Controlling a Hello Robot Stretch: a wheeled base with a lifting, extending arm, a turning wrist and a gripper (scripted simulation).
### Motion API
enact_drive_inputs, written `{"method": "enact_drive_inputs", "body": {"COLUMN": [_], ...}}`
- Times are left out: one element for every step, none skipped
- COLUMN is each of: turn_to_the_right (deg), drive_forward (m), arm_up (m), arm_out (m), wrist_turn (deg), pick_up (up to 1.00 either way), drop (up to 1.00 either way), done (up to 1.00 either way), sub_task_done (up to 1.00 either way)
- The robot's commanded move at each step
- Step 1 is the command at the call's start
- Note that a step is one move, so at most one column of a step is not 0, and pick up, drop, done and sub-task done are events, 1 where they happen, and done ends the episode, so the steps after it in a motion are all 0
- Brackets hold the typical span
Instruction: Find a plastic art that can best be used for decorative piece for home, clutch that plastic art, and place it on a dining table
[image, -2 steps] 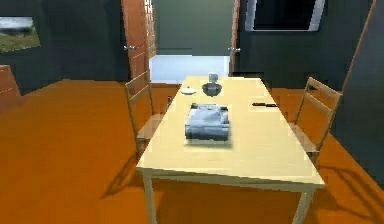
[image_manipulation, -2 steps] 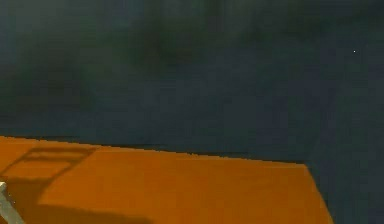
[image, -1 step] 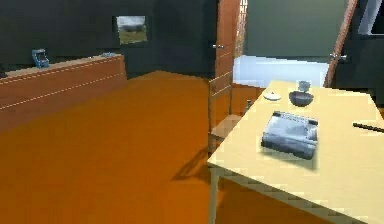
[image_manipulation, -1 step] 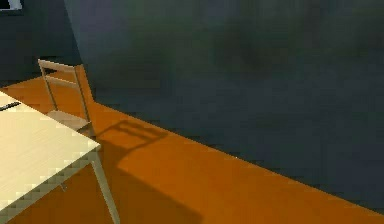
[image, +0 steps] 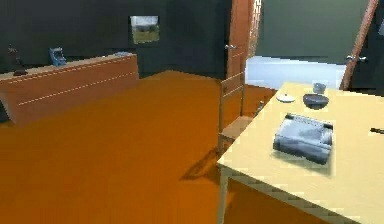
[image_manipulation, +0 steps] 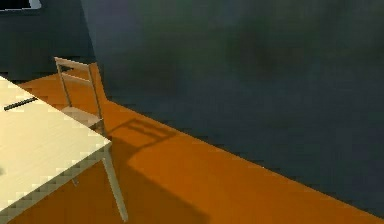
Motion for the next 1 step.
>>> {"method": "enact_drive_inputs", "body": {"turn_to_the_right": [0.0], "drive_forward": [0.45], "arm_up": [0.00], "arm_out": [0.00], "wrist_turn": [0.0], "pick_up": [0.00], "drop": [0.00], "done": [0.00], "sub_task_done": [0.00]}}
